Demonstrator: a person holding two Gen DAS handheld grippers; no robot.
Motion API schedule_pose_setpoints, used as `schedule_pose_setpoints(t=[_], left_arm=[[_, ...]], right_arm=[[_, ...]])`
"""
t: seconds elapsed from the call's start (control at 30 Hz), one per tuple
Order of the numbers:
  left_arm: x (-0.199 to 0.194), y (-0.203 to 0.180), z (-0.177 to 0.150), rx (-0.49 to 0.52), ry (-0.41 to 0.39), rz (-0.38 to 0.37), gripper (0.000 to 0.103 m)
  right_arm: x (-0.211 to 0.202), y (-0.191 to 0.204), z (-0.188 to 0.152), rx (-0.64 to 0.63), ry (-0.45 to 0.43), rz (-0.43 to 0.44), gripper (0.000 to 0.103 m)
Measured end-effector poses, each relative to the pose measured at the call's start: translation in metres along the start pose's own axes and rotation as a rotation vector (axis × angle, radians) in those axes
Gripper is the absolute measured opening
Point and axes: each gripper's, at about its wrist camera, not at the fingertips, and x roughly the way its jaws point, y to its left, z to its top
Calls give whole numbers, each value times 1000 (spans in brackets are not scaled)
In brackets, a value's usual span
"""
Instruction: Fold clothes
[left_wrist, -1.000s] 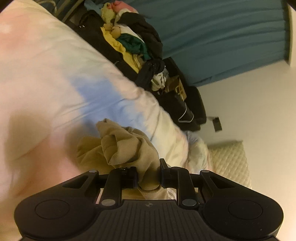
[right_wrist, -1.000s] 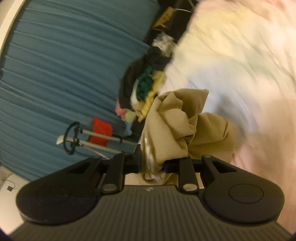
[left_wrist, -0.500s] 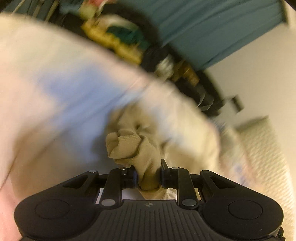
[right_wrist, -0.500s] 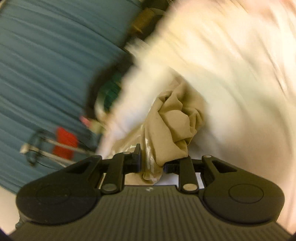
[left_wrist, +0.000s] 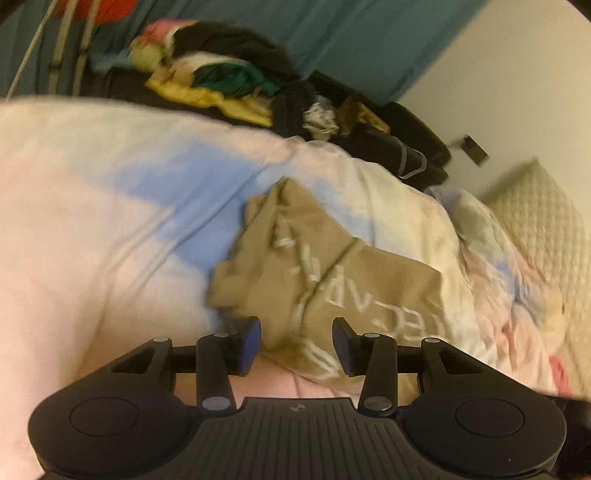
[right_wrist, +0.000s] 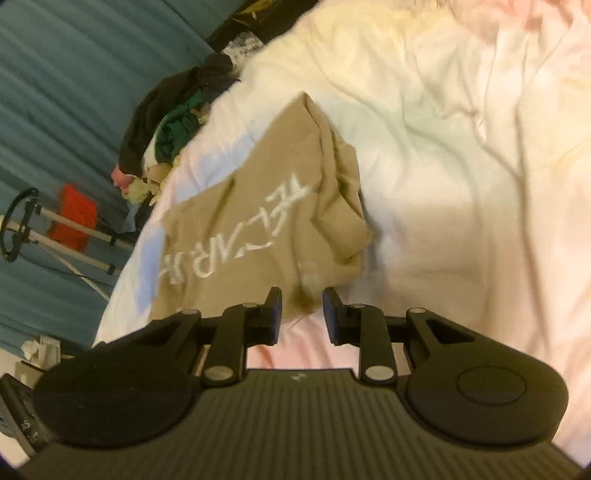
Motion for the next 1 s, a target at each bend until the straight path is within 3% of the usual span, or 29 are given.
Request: schedule_pose_setpoints(t=[0.1, 0.2, 0.27, 0.3, 0.33, 0.37, 0.4, 0.67, 1.0], left_arm=[[-37, -21, -2, 77, -24, 5, 53], [-75, -44, -2, 127, -64, 1, 66], [-102, -58, -3, 151, -91, -9, 86], [-116, -65, -2, 165, -102, -11, 90], [-131, -71, -3, 179, -113, -11, 97], [-145, -76, -4, 193, -130, -8, 103], [-158, -81, -6, 208, -148, -5, 103], [-238, -101, -43, 333, -265, 2, 103], [-289, -96, -126, 486, -397, 69, 103]], right_arm=[[-40, 7, -7, -73, -45, 5, 28], [-73, 27, -14, -147, -87, 24, 28], [-95, 38, -22, -187, -118, 48, 28], [-107, 43, -26, -205, -138, 56, 36], [-120, 48, -31, -221, -168, 55, 58], [-133, 51, -37, -234, -204, 58, 70], [-146, 55, -42, -245, -241, 66, 90], [-201, 68, -84, -394, -309, 76, 90], [-221, 57, -154, -521, -426, 89, 90]])
